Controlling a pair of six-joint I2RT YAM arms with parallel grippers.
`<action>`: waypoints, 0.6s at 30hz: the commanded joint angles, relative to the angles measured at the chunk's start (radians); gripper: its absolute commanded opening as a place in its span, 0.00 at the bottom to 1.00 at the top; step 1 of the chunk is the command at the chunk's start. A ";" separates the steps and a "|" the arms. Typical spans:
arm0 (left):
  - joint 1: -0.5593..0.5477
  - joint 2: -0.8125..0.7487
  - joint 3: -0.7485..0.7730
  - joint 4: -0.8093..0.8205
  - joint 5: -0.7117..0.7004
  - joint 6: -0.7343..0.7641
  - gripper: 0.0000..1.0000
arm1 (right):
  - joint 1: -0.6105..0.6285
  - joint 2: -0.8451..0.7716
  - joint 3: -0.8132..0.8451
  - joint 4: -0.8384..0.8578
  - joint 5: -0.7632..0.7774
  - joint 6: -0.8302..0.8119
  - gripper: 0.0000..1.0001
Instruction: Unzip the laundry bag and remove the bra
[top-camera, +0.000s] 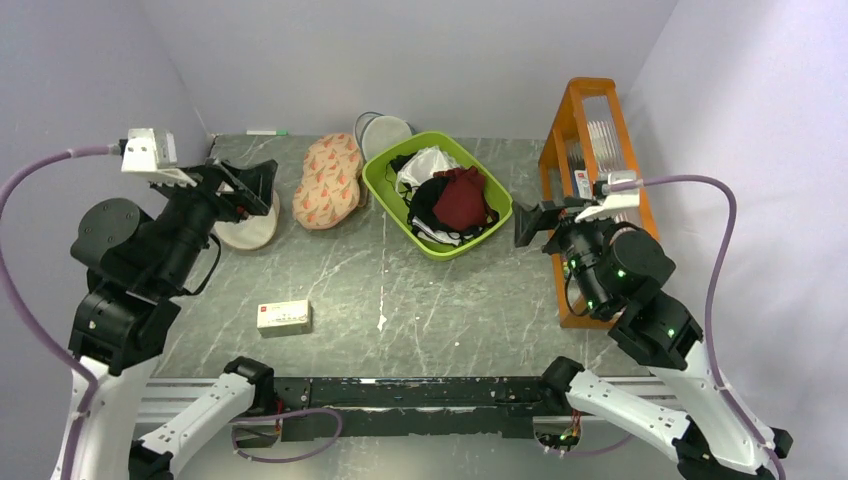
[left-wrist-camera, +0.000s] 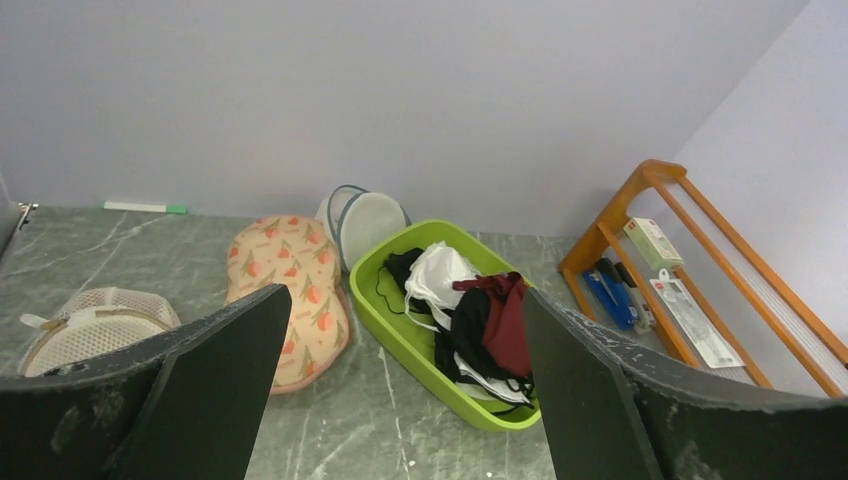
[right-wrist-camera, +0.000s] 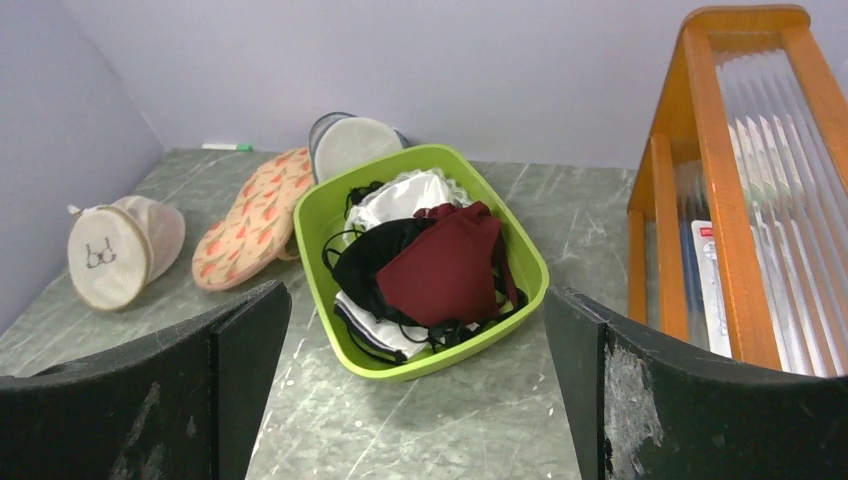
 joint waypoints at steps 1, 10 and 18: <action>0.056 0.054 0.045 -0.017 0.080 0.004 0.97 | -0.095 0.042 0.032 0.039 -0.115 0.032 1.00; 0.145 0.196 0.067 -0.067 0.181 0.018 0.96 | -0.256 0.109 0.021 0.119 -0.316 0.058 1.00; 0.181 0.334 0.037 -0.131 0.240 0.037 0.96 | -0.315 0.142 0.022 0.181 -0.473 0.110 1.00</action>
